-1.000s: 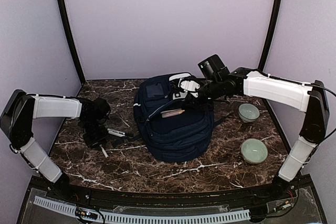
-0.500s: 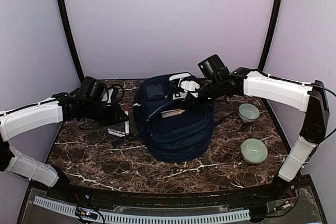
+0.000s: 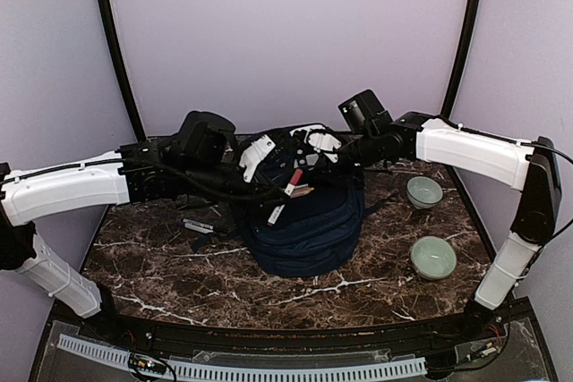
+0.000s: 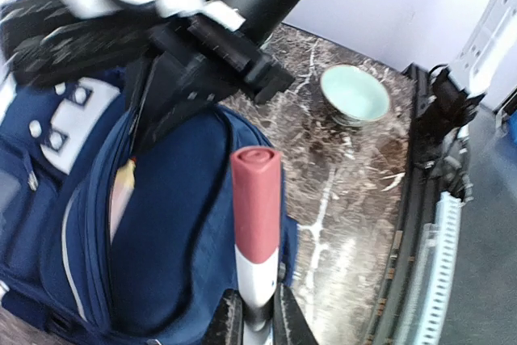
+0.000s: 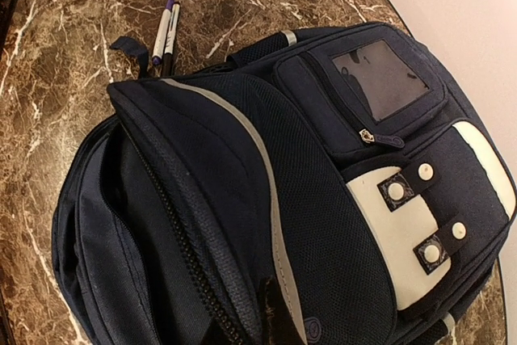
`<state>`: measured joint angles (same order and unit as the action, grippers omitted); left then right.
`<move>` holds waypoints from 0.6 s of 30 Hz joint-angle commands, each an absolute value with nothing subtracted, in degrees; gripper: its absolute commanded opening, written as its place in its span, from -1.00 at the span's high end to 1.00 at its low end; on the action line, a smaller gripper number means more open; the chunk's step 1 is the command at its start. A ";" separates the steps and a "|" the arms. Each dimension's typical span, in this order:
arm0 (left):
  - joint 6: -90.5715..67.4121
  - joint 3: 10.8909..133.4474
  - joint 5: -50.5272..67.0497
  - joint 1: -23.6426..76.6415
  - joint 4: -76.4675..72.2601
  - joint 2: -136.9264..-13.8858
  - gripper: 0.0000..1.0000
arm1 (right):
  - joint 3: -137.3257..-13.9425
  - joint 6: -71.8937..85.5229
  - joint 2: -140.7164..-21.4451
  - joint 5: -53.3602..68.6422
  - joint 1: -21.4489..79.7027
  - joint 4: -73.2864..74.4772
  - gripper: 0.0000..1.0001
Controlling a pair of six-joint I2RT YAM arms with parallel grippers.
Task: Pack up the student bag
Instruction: Place the pen in the upper front pocket of the bag.
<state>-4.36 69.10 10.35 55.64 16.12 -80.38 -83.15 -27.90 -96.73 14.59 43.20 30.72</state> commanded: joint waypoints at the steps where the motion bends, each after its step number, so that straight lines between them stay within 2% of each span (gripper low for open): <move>1: 10.26 76.16 -1.44 59.33 23.61 -86.37 1.00 | -87.85 -23.53 -95.09 21.43 43.33 30.12 1.00; 6: 17.48 82.13 -15.18 62.38 26.23 -94.63 1.00 | -89.05 -22.46 -94.94 21.08 43.24 30.22 1.00; 18: 29.59 88.99 -30.96 62.49 23.08 -108.06 1.00 | -88.04 -22.91 -93.42 19.73 43.24 29.62 1.00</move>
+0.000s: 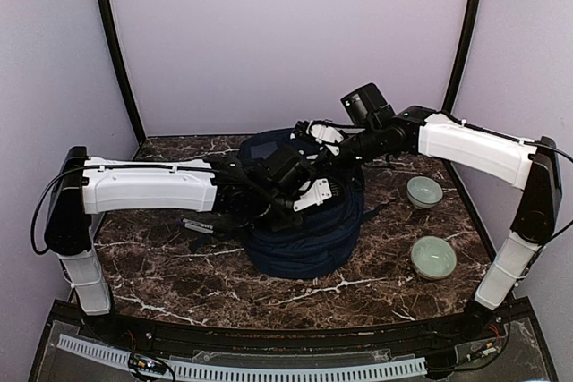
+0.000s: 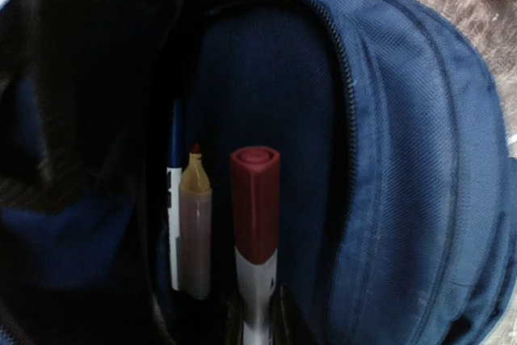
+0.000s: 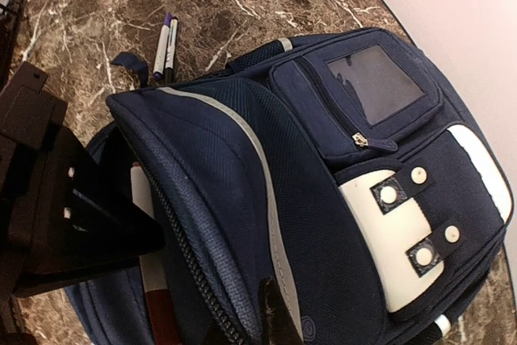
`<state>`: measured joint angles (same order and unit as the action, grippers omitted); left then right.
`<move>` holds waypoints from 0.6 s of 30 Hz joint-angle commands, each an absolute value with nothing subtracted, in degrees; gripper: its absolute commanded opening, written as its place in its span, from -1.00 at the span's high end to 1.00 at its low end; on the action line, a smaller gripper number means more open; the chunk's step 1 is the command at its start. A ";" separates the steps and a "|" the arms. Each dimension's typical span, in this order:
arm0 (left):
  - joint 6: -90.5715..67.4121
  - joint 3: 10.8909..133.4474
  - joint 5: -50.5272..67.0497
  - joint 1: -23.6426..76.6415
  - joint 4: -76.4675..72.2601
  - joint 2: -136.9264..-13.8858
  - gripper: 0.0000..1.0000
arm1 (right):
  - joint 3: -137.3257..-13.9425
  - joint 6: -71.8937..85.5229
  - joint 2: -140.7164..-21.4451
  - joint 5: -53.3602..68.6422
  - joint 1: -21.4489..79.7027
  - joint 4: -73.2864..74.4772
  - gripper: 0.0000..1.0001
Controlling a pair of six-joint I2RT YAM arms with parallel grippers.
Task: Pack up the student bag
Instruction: Place the pen in the upper front pocket of the bag.
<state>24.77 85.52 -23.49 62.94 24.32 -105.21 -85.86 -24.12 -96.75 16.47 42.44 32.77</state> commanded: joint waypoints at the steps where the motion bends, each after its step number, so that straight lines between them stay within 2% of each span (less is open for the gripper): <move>1: 30.42 89.37 -31.49 62.49 22.89 -109.03 1.00 | -87.94 -22.94 -93.26 19.77 43.24 29.54 1.00; 15: 37.10 92.65 -31.72 59.40 16.62 -115.86 1.00 | -87.02 -23.14 -91.99 20.32 43.07 29.27 1.00; 18: 37.31 93.03 -31.68 58.85 15.95 -116.47 0.79 | -86.84 -23.20 -91.87 20.21 42.94 29.16 1.00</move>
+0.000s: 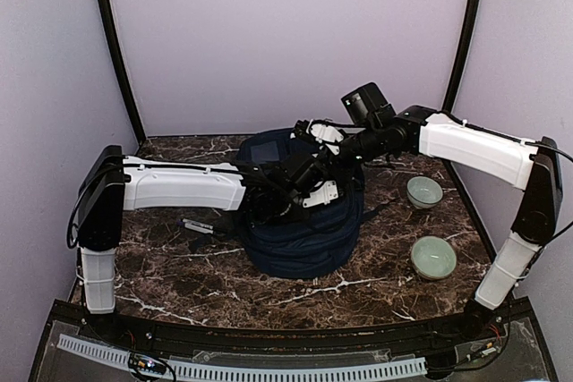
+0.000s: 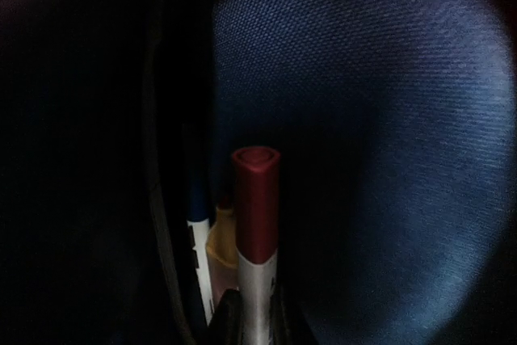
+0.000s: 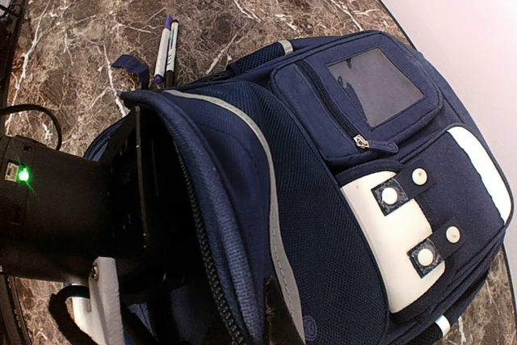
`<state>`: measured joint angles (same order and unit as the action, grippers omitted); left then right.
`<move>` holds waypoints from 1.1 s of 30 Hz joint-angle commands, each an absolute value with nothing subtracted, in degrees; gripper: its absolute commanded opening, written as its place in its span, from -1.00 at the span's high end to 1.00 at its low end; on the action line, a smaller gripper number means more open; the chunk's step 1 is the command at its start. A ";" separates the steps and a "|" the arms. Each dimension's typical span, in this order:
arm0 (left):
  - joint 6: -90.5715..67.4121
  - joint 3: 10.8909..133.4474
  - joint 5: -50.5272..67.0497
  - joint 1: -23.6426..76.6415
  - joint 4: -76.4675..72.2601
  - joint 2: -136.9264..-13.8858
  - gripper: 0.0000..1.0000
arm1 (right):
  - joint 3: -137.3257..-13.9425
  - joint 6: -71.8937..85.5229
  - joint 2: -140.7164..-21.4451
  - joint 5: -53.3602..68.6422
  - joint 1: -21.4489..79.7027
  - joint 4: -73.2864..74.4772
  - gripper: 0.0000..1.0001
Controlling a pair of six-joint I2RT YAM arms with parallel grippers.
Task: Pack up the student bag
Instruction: Place the pen in the upper front pocket of the bag.
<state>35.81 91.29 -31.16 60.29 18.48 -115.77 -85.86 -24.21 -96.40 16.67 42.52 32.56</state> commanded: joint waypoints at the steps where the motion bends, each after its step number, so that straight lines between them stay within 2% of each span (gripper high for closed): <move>1: 37.47 92.99 -31.97 58.81 15.59 -116.60 0.71 | -86.84 -23.20 -91.93 20.15 42.90 29.18 1.00; 4: 37.77 92.99 -32.84 58.71 14.98 -116.67 0.53 | -86.82 -23.20 -91.90 20.26 42.81 29.17 1.00; 8: 37.16 93.17 -33.61 58.86 15.61 -116.12 0.41 | -86.67 -23.26 -91.94 20.12 42.73 29.12 1.00; 15: 34.90 91.20 -34.17 60.50 15.91 -111.66 0.35 | -86.50 -23.29 -92.06 20.06 42.67 28.86 1.00; 22: 32.43 89.03 -38.56 66.54 17.73 -105.47 0.31 | -86.06 -23.28 -92.29 19.95 42.54 28.62 1.00; 33: 16.62 78.94 -32.60 71.19 29.23 -91.22 0.33 | -85.53 -23.62 -93.09 19.39 42.53 28.35 1.00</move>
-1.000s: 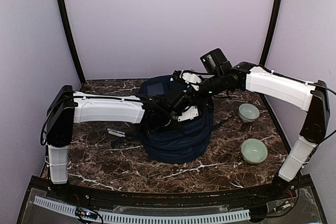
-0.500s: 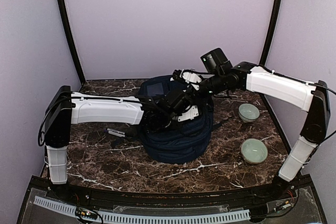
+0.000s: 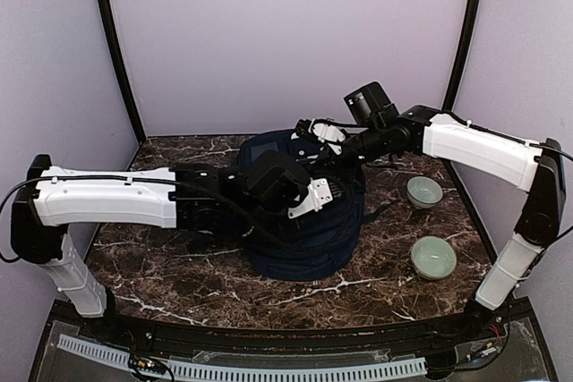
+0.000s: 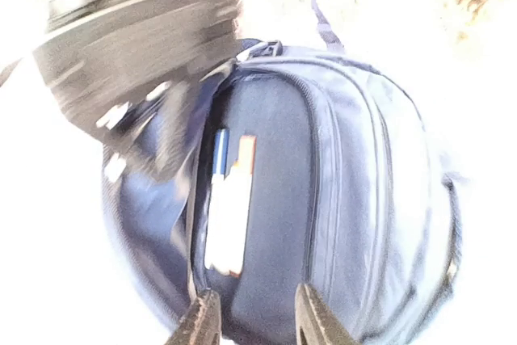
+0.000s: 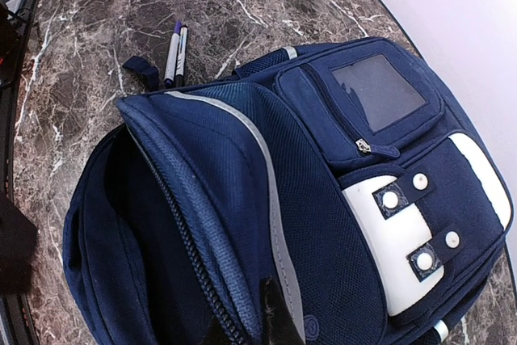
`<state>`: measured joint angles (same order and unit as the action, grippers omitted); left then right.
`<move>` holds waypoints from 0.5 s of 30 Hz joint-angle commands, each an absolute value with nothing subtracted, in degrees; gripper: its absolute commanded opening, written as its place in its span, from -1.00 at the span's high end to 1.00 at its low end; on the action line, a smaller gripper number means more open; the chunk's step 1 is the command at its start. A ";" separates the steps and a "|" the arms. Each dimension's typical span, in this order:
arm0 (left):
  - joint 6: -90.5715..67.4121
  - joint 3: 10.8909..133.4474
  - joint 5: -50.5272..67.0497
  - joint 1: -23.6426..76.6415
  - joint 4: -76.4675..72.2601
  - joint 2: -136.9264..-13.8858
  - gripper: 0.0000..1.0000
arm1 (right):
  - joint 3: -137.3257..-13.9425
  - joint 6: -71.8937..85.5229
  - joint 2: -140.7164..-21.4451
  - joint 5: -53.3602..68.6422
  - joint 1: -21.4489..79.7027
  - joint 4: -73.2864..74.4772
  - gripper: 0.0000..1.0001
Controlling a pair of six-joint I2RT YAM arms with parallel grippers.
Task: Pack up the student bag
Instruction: Place the pen in the upper front pocket of the bag, then move the pen to the center of the board.
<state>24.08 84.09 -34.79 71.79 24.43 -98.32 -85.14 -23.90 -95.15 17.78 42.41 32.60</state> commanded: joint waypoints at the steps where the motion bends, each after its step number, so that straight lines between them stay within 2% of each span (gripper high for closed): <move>1: 15.58 76.69 -32.52 71.19 29.24 -89.64 0.34 | -85.44 -23.72 -93.20 19.31 42.54 28.31 1.00; 6: 8.21 71.45 -33.64 67.54 30.07 -83.24 0.31 | -85.25 -23.73 -93.50 19.62 42.51 28.28 1.00; 8: 2.90 70.96 -32.17 63.13 32.04 -81.31 0.34 | -85.18 -23.70 -93.50 19.69 42.52 28.30 1.00; 12: -9.55 70.14 -32.22 52.76 36.13 -79.22 0.27 | -84.84 -23.80 -93.22 19.31 42.50 28.13 1.00; 15: -20.37 69.61 -26.98 44.36 39.64 -79.67 0.28 | -84.86 -23.82 -93.33 19.46 42.45 28.09 1.00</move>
<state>-2.90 70.89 -31.62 52.56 32.80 -81.73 -84.71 -23.92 -95.13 17.78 42.41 32.40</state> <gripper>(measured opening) 0.365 0.038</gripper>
